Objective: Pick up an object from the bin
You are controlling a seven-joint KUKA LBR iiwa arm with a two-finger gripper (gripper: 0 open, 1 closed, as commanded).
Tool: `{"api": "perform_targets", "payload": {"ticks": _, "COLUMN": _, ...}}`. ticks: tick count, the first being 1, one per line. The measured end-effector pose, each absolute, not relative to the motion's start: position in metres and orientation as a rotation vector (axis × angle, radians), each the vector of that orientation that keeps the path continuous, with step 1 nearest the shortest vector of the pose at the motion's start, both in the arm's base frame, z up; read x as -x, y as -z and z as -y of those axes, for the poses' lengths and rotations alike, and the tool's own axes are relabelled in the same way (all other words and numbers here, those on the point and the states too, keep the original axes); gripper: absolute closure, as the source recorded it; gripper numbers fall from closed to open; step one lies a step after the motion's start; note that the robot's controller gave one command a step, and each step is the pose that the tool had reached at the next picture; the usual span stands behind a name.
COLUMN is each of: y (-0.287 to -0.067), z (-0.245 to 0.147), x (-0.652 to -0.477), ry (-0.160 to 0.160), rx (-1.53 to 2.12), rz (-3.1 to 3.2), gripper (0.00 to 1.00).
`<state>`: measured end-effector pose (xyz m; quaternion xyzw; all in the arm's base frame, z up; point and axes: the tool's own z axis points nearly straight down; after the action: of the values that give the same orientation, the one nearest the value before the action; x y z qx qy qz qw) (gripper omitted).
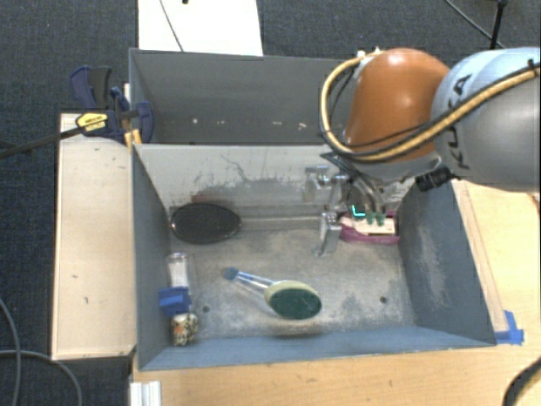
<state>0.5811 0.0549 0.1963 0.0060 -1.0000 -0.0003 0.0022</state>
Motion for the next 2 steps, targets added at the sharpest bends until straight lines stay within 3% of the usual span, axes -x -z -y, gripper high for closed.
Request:
{"api": "perform_targets", "payload": {"ticks": 1, "y": -0.084, "z": -0.102, "x": -0.548, "ry": -0.005, "rx": -0.172, "rz": 3.128, "gripper": 0.00}}
{"api": "perform_targets", "payload": {"ticks": 2, "y": -0.075, "z": -0.109, "x": -0.500, "ry": 0.012, "rx": -0.169, "rz": 3.152, "gripper": 0.00}}
